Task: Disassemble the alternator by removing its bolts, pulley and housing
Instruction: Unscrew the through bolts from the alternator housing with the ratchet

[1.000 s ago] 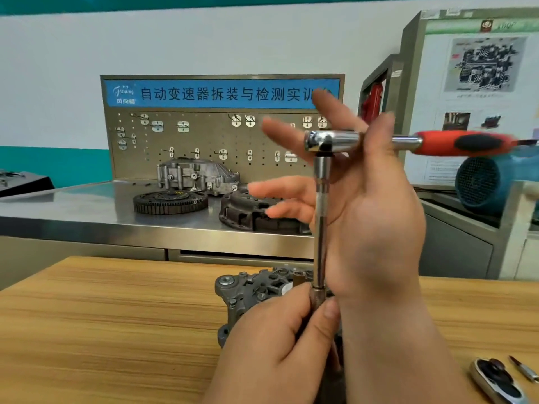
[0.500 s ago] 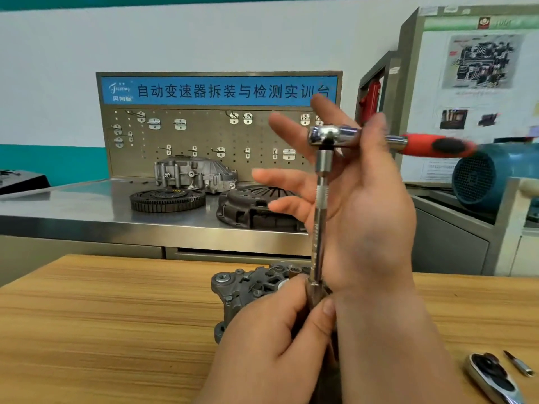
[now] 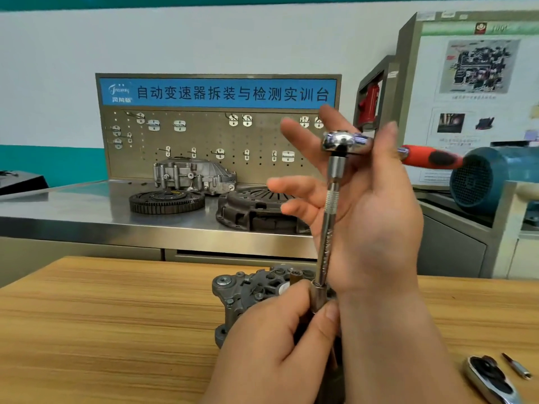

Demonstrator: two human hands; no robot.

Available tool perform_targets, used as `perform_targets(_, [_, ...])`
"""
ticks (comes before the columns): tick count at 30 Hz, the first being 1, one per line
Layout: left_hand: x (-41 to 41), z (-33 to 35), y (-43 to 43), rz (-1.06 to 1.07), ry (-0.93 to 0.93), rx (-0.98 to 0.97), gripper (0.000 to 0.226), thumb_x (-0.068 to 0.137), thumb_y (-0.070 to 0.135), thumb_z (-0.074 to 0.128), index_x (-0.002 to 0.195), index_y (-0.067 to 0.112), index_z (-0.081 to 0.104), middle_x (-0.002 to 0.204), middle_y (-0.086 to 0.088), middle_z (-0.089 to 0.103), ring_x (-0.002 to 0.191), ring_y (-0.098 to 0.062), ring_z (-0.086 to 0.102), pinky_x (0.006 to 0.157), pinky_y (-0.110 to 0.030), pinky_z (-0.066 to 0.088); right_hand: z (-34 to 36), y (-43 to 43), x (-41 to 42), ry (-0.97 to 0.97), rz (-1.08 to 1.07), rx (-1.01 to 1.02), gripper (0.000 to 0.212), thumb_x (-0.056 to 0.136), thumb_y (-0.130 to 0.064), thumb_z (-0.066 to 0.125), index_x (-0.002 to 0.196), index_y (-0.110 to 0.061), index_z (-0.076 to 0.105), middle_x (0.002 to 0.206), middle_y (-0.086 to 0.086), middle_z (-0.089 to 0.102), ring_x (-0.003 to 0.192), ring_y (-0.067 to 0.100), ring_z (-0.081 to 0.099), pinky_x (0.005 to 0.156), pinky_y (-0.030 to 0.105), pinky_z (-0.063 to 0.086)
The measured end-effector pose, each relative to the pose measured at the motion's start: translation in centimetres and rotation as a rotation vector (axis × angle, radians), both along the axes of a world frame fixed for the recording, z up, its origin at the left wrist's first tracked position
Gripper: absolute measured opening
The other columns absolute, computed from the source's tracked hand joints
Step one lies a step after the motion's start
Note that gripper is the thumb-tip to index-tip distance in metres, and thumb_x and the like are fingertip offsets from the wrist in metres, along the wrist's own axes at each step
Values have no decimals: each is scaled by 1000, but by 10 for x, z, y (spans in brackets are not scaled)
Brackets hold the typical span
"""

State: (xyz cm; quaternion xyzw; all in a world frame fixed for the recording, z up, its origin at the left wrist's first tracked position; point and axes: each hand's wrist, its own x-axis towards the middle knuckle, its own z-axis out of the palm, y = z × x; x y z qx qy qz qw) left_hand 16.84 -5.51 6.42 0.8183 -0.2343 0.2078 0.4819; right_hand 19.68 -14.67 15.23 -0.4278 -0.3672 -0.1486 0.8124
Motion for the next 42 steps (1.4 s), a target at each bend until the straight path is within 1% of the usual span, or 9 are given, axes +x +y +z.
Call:
perform_targets(8, [0, 2, -1, 48, 4, 35, 31, 75, 59, 38, 94, 40, 52, 72, 22, 62, 72, 3, 56, 58, -14, 36, 1, 7, -6, -336, -298, -62, 32, 92, -10, 51, 117, -28, 60, 110, -16, 67, 85, 34, 57, 64, 33, 52])
perform_targets(12, [0, 1, -1, 38, -22, 9, 38, 74, 66, 36, 97, 41, 55, 79, 19, 65, 77, -1, 59, 66, -21, 46, 0, 6, -2, -132, -109, -41, 29, 94, -31, 46, 120, -31, 59, 126, -5, 64, 94, 22, 68, 60, 27, 55])
perform_targets(16, [-1, 0, 1, 27, -50, 5, 54, 69, 74, 24, 98, 39, 53, 83, 16, 65, 80, -2, 60, 68, -22, 47, 0, -1, 3, 50, 19, 33, 51, 91, -49, 35, 129, -20, 54, 109, 2, 73, 77, 22, 71, 50, 23, 52])
perform_targets(23, [1, 2, -1, 28, -49, 50, 43, 75, 64, 33, 96, 33, 56, 78, 20, 66, 77, 1, 59, 62, -14, 41, 1, 3, -2, -400, -387, -38, 32, 95, -17, 52, 125, -22, 59, 110, -16, 66, 97, 21, 62, 73, 34, 56])
perform_targets(27, [0, 0, 0, 26, -35, -6, 42, 74, 67, 36, 97, 38, 55, 77, 20, 66, 76, 2, 60, 62, -15, 43, 2, 4, -3, -183, -179, -9, 30, 97, -36, 45, 123, -29, 58, 123, -2, 67, 89, 23, 70, 59, 27, 56])
perform_targets(31, [-1, -1, 0, -12, -13, -10, 57, 70, 73, 29, 99, 33, 59, 84, 13, 68, 81, -4, 64, 75, -33, 52, 1, -5, 1, 64, -24, 25, 51, 98, -47, 28, 129, -15, 53, 103, 5, 75, 77, 21, 71, 51, 23, 53])
perform_targets(38, [0, 2, 0, -1, 24, -10, 34, 75, 57, 44, 93, 32, 57, 73, 18, 67, 71, 2, 61, 61, -14, 44, 2, 1, -6, -551, -599, -219, 39, 96, -12, 50, 132, -28, 51, 120, -17, 63, 113, 24, 59, 88, 46, 54])
perform_targets(40, [0, 2, 0, 5, 20, -13, 31, 76, 55, 43, 94, 34, 57, 75, 16, 67, 72, 1, 60, 62, -14, 44, 1, 3, -4, -465, -513, -198, 37, 96, -13, 50, 128, -29, 56, 120, -22, 61, 120, 17, 57, 96, 50, 50])
perform_targets(42, [0, 0, 0, -21, 27, -38, 39, 75, 63, 43, 96, 33, 59, 78, 13, 68, 75, -4, 63, 69, -24, 49, 1, 3, -3, -272, -281, -115, 32, 96, -25, 45, 124, -35, 55, 125, -13, 64, 110, 15, 64, 82, 39, 57])
